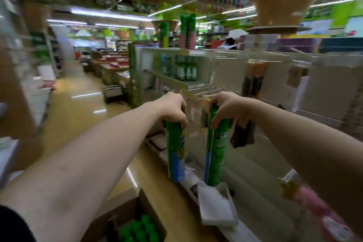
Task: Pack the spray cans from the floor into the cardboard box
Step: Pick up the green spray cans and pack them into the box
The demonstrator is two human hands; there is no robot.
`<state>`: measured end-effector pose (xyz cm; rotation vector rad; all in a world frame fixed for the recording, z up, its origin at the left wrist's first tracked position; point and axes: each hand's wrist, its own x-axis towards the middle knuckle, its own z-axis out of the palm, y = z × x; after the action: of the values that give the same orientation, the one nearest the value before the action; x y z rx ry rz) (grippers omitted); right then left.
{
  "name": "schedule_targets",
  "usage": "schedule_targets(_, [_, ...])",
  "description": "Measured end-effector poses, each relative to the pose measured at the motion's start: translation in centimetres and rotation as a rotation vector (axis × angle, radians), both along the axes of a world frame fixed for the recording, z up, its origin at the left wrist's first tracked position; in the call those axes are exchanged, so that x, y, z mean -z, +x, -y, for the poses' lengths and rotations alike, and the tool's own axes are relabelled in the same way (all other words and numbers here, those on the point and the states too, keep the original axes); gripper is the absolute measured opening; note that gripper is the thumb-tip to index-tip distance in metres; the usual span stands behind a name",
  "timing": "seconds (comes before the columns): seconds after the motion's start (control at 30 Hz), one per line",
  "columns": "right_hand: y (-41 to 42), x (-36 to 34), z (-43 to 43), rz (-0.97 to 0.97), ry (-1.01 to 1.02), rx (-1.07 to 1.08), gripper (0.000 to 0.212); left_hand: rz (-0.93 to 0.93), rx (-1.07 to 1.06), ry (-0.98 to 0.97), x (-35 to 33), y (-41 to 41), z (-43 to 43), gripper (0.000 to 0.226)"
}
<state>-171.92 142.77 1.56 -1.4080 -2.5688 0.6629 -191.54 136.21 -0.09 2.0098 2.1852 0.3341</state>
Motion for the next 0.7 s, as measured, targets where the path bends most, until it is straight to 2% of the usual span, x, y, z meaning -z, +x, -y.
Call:
schedule_targets(0.23, [-14.4, 2.6, -2.8, 0.057, 0.001, -0.242, 0.051, 0.063, -0.268, -0.031, 2.0, -10.8, 1.7, 0.029])
schedule_targets(0.4, [-23.7, 4.5, -4.8, 0.073, -0.076, -0.406, 0.050, 0.101, -0.446, -0.056, 3.8, -17.4, 1.7, 0.030])
schedule_targets(0.7, [-38.9, 7.2, -8.0, 0.206, -0.123, -0.731, 0.059, 0.146, -0.724, -0.107, 5.6, -27.7, 1.1, 0.030])
